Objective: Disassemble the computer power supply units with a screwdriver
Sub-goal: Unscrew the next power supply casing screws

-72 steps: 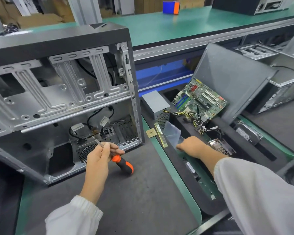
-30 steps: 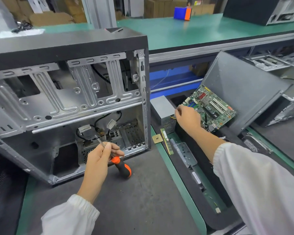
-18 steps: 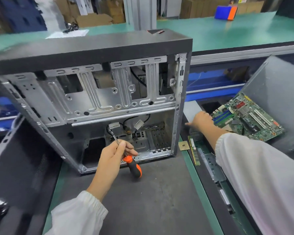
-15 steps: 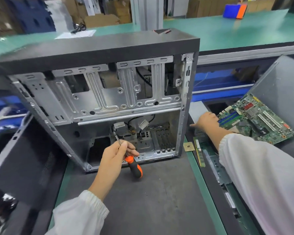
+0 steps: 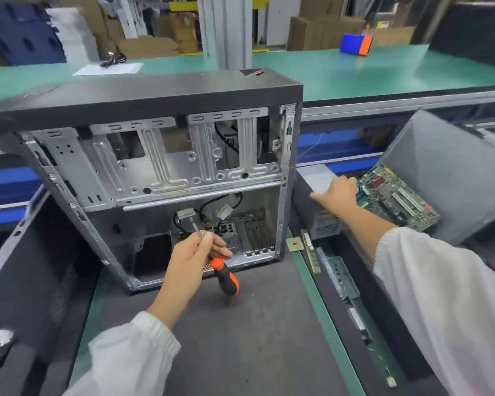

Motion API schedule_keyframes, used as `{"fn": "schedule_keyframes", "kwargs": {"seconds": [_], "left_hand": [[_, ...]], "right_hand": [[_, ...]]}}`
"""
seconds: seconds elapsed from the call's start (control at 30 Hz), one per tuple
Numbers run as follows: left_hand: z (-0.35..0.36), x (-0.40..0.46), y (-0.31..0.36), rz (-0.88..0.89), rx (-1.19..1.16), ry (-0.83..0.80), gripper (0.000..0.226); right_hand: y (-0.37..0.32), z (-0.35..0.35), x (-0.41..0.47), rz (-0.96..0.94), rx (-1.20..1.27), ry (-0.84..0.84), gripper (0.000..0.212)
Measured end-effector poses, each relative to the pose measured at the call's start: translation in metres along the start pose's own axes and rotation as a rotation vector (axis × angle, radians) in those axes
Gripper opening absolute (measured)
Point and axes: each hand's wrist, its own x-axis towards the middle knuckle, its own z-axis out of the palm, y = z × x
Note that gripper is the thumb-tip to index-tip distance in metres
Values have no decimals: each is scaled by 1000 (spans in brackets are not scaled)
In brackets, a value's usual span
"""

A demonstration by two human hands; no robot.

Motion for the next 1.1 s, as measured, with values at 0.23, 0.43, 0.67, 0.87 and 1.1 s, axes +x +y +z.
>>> {"fn": "schedule_keyframes", "kwargs": {"seconds": [0.23, 0.43, 0.67, 0.87, 1.1], "left_hand": [[-8, -31, 22, 56, -101, -86, 32], [-31, -76, 38, 70, -192, -142, 32], [-60, -117, 43, 122, -236, -174, 32], [-94, -132, 32, 138, -205, -24, 30], [-137, -142, 20, 167, -198, 181, 27]], "right_hand": [[11, -81, -53, 68, 89, 36, 75], [16, -136, -136, 155, 175, 65, 70], [-14, -133, -262, 28, -13, 101, 76], [-74, -67, -354, -202, -183, 134, 89], [-118, 1, -402, -610, -391, 210, 111]]}}
